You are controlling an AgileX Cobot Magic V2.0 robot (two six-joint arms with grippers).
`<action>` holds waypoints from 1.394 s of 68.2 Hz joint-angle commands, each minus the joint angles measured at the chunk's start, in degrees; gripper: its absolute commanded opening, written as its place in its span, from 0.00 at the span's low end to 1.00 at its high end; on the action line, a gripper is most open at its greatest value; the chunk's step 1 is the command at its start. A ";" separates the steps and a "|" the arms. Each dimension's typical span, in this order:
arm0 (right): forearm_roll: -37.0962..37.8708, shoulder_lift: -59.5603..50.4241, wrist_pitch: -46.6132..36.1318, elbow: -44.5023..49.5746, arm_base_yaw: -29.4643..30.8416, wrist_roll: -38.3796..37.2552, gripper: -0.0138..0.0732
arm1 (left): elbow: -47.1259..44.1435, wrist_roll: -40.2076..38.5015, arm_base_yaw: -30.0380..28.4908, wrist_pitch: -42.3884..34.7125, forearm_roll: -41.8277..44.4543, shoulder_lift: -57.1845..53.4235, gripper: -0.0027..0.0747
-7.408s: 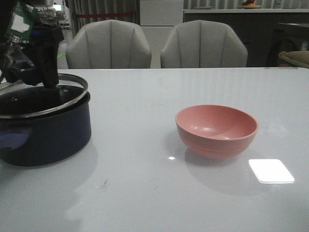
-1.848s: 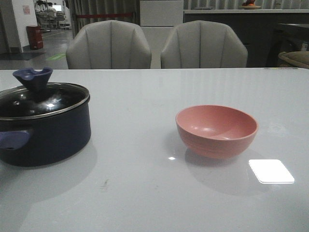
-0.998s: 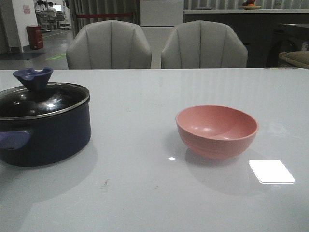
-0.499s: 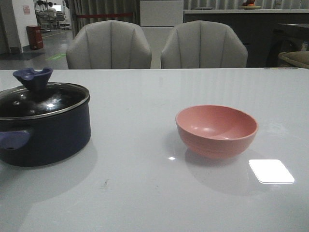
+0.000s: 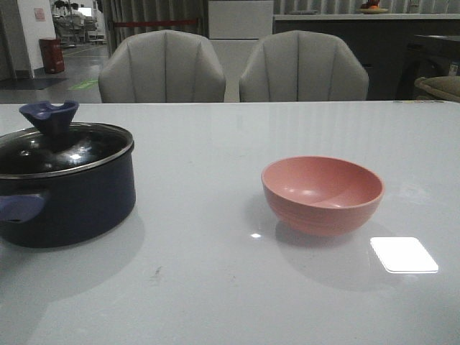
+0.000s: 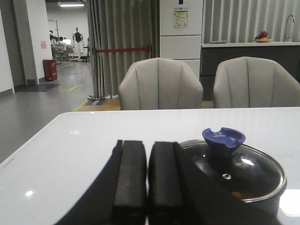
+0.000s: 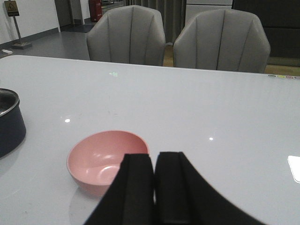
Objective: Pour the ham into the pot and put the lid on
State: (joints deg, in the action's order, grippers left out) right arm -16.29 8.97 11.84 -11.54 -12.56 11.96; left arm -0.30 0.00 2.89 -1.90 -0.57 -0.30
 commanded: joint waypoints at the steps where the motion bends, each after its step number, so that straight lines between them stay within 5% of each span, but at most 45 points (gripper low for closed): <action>1: 3.36 0.48 -6.49 -0.35 0.41 0.36 0.35 | -1.23 -0.78 -0.13 -4.06 -0.10 -0.32 0.18; 22: 12.45 -7.73 -16.52 10.98 8.37 -5.06 0.35 | -1.23 -0.78 -0.13 -4.06 -0.10 -0.32 0.18; 49: 20.82 -10.66 -16.72 12.76 7.38 -13.47 0.35 | -1.23 -0.78 -0.13 -4.06 -0.10 -0.32 0.18; 95: 21.01 -10.66 -16.34 12.76 6.11 -13.92 0.35 | -1.23 -0.78 -0.13 -4.06 -0.10 -0.32 0.18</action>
State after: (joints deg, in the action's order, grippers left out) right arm 3.93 -0.62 0.00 1.51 -6.37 -2.08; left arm -0.30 0.00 2.89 -1.77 -0.57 -0.30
